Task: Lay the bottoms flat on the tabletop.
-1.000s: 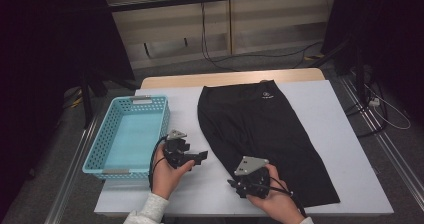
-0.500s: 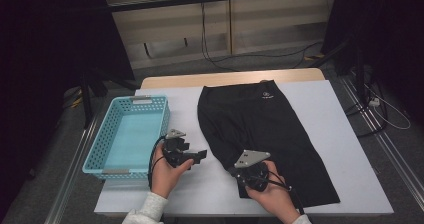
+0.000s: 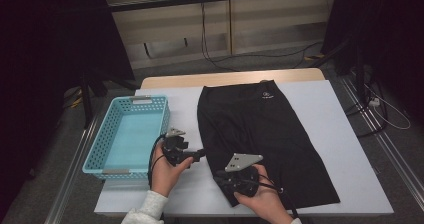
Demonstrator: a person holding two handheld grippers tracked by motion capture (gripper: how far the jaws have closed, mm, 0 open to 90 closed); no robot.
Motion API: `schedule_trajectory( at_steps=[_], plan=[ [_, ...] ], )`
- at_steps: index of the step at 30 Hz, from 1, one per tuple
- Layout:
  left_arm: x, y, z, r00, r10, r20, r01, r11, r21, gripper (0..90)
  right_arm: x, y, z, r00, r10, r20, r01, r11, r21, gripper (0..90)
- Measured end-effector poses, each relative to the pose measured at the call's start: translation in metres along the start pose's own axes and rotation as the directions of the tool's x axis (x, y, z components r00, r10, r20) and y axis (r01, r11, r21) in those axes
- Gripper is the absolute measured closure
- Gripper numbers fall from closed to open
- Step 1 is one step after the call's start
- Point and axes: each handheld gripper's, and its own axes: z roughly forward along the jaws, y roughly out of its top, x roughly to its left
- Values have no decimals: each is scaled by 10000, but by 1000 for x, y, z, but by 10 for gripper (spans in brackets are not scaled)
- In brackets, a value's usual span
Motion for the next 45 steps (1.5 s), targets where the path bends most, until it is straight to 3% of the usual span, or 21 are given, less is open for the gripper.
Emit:
schedule_trajectory(
  at_steps=[1,5,8,10,13,14,15,19,21,23,27,30,33,40,45],
  plan=[
    [-2,-1,1,10000,-15,40,15,10000,29,233,-2,0,-2,9999,134,26,-134,9999,-63,622],
    [-6,-4,7,9999,100,61,-102,9993,362,248,-15,0,-18,9977,234,643,-212,9992,-335,526],
    [-10,-6,12,9993,364,-23,-363,9987,345,238,-27,-3,-30,9939,484,989,-438,9979,-484,483],
    [-15,-5,15,9986,483,193,-490,9980,389,238,-33,-6,-34,9901,521,1303,-464,9978,-465,451],
    [-22,-7,17,9927,1184,-235,-1172,9919,482,270,-43,-10,-41,9763,638,2066,-575,9977,-366,380],
    [-25,-8,18,9914,1213,-489,-1193,9920,416,289,-46,-11,-43,9714,766,2248,-692,9968,-407,367],
    [-28,-7,17,9879,1437,-591,-1396,9879,682,319,-50,-12,-45,9669,918,2381,-827,9954,-481,357],
    [-39,-7,19,9818,1756,-716,-1694,9818,859,386,-62,-18,-53,9491,1593,2717,-1420,9864,-822,340],
    [-40,-5,17,9858,1597,-519,-1538,9828,1022,506,-65,-19,-55,9441,1621,2870,-1438,9861,-839,340],
    [-42,-5,17,9906,1300,-433,-1253,9873,973,569,-67,-20,-57,9412,1605,2974,-1427,9865,-810,336],
    [-48,-6,17,9918,1129,-604,-1060,9886,1073,692,-69,-21,-58,9390,1626,3029,-1441,9861,-826,336],
    [-46,-6,16,9979,598,-235,-566,9913,1188,796,-68,-22,-58,9401,1576,3023,-1396,9869,-806,336],
    [-47,-6,17,10000,-10,62,2,9918,1279,883,-69,-22,-59,9397,1575,3036,-1389,9869,-821,335],
    [-40,-4,13,9987,-384,333,327,9873,1555,895,-71,-24,-66,9372,1628,3084,-1398,9856,-954,330],
    [-26,-5,3,9952,-902,379,832,9840,1574,896,-73,-25,-70,9344,1718,3120,-1457,9837,-1055,327]
  ],
)
